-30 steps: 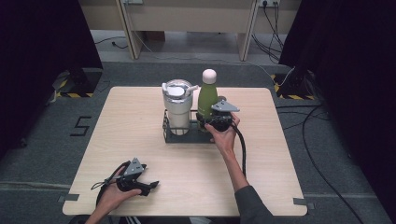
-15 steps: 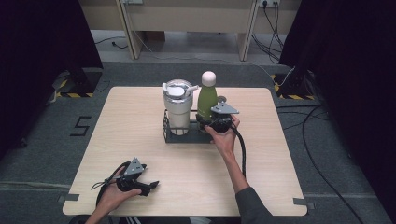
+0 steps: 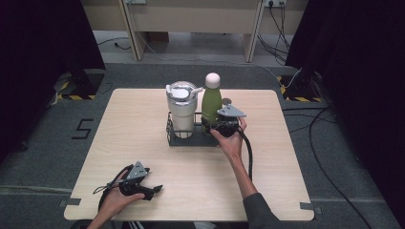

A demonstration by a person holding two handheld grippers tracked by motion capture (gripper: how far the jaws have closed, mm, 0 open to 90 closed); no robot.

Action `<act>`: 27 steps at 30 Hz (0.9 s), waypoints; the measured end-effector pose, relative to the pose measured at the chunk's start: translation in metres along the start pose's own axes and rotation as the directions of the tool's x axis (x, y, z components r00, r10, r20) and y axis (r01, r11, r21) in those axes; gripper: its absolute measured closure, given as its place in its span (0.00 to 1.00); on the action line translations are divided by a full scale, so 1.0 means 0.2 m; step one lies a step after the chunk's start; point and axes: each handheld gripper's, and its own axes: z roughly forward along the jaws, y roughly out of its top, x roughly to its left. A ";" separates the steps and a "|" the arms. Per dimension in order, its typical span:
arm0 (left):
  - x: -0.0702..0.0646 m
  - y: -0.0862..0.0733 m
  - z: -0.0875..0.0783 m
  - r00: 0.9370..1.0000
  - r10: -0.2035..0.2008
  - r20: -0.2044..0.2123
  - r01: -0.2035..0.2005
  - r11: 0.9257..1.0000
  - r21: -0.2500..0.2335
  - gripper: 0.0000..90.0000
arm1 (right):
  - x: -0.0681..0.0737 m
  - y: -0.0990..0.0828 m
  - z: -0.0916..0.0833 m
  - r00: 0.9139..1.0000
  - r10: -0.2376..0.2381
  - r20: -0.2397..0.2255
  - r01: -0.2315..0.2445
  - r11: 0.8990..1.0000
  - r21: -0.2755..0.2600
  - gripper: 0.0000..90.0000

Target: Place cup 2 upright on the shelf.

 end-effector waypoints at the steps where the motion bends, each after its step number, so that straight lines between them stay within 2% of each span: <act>1: 0.00 0.00 0.00 1.000 0.000 0.000 0.000 1.000 0.000 0.15 | 0.00 0.00 -0.01 1.000 0.003 -0.002 -0.003 1.000 -0.003 0.17; 18: 0.00 0.00 0.00 1.000 0.000 0.000 0.000 1.000 0.000 0.15 | 0.00 0.03 -0.16 1.000 -0.004 -0.030 0.004 1.000 -0.014 0.17; 27: 0.00 0.00 0.00 1.000 0.000 0.000 0.000 1.000 0.000 0.15 | 0.00 0.03 -0.23 1.000 -0.005 -0.016 0.004 1.000 -0.024 0.17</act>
